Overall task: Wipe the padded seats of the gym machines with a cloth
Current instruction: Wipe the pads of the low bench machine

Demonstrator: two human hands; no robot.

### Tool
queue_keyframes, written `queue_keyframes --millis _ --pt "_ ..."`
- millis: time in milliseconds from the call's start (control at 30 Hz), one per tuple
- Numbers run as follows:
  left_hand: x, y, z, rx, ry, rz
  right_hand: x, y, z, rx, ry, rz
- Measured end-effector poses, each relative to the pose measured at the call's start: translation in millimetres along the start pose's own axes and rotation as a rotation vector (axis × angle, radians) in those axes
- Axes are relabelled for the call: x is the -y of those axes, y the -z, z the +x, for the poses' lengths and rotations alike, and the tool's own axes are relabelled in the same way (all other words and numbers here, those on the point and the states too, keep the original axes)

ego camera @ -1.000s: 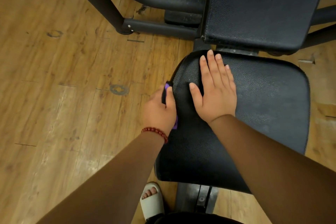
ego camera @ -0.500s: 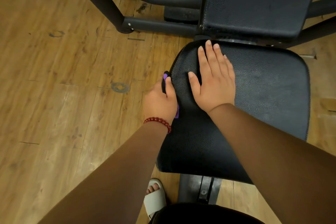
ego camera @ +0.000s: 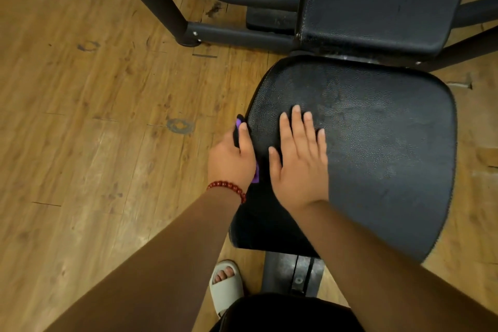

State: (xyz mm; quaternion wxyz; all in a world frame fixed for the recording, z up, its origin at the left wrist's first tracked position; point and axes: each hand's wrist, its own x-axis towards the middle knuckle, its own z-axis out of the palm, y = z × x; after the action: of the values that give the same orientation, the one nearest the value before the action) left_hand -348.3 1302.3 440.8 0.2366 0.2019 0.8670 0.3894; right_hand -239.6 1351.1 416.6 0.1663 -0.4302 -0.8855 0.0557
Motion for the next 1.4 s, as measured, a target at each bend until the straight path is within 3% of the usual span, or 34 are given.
queue_keyframes --millis 133,400,600,867,1200,1400 --pt "-16 -2 20 0.027 -0.048 0.033 3 -14 -11 0.004 0.004 -0.086" --pt "28 1 -27 0.000 0.078 -0.047 2 -14 -13 0.016 0.011 -0.098" --pt "-12 -2 8 -0.011 0.004 0.000 3 -13 -14 -0.006 0.018 -0.100" --pt "35 -1 -29 -0.010 0.049 -0.115 3 -14 -15 -0.011 0.019 -0.104" --pt "0 -6 6 -0.074 -0.135 -0.011 3 -15 -15 -0.034 0.025 -0.101" --pt "49 0 -43 -0.006 0.132 -0.042 2 -15 -16 -0.020 0.022 -0.103"
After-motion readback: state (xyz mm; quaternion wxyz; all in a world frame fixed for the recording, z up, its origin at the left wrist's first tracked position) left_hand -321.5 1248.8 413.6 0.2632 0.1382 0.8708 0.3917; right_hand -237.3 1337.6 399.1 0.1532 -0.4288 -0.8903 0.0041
